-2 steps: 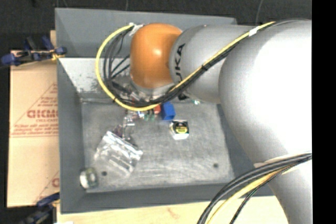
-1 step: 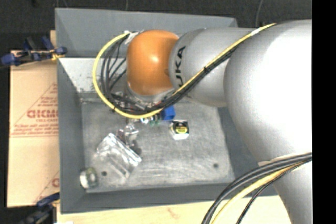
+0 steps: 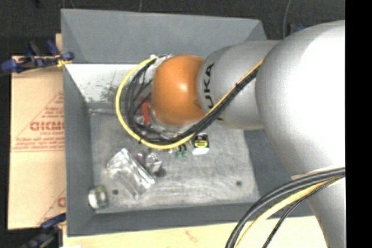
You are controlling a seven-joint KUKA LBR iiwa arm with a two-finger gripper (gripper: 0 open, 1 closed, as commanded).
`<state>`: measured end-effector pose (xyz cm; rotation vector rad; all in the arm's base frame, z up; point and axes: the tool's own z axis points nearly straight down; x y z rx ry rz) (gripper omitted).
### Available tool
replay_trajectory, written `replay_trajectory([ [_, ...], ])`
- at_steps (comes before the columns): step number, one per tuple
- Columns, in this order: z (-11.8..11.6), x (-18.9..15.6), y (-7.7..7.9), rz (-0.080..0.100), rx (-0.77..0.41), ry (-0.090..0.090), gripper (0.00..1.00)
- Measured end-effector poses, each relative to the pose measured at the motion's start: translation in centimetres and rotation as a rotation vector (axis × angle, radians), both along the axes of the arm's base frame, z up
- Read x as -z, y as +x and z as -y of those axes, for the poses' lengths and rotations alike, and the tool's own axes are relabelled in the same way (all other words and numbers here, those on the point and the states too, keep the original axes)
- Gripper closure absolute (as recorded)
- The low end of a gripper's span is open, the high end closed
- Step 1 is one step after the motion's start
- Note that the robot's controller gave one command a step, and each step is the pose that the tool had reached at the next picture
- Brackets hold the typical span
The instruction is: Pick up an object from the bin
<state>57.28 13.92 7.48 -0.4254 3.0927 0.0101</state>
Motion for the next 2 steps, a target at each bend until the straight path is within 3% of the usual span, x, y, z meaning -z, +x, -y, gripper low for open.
replay_trajectory([
  [1,-2.40,-0.19,-1.78,-0.010,-0.112,-0.011,0.00],
  [2,-2.43,-0.28,-1.71,-0.008,-0.108,-0.007,1.00],
])
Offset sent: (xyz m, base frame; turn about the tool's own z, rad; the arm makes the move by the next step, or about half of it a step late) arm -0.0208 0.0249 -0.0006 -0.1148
